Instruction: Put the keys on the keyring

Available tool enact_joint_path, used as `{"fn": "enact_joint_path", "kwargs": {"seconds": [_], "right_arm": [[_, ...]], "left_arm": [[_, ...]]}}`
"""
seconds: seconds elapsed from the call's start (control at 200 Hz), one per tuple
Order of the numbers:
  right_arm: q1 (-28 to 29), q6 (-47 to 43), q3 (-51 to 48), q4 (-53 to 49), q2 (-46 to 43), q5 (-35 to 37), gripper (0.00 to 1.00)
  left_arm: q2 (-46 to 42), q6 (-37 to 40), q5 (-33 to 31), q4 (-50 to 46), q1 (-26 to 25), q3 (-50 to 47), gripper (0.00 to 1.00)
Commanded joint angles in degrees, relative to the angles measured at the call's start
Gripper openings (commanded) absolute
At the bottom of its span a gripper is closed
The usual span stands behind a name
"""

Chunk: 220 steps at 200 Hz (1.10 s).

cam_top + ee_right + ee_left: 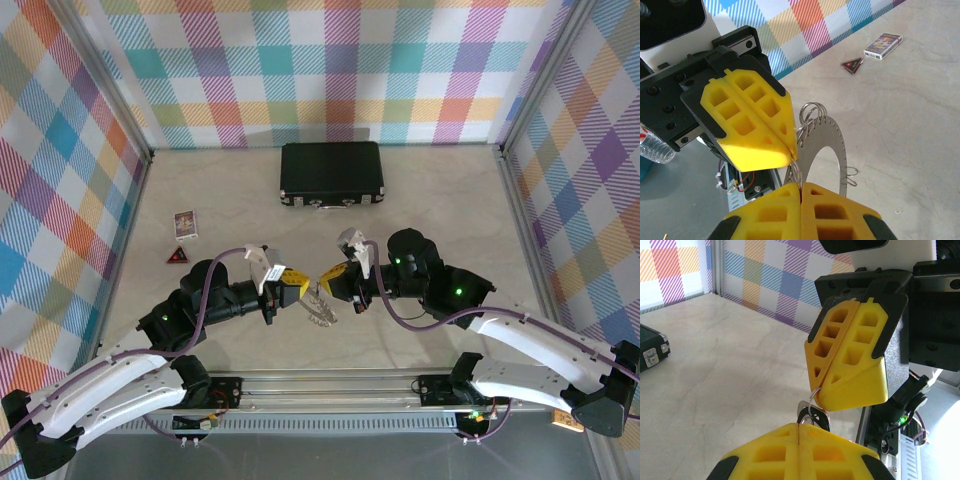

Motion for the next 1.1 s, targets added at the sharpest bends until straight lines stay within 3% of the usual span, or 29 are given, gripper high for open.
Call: {"fn": "enact_joint_path", "kwargs": {"seconds": [0.0, 0.7, 1.095], "right_arm": [[0.3, 0.3, -0.3, 1.3, 0.7, -0.2, 0.0], [0.3, 0.2, -1.2, 2.3, 2.3, -3.1, 0.0], [0.2, -1.9, -3.6, 2.6, -2.2, 0.0, 0.0]], "left_arm": [[-0.9, 0.7, 0.5, 3.1, -0.2, 0.3, 0.0], [-1.2, 0.7, 0.8, 3.3, -0.2, -0.2, 0.0], [-1.0, 0.7, 0.6, 3.3, -0.2, -0.2, 0.0]]}}
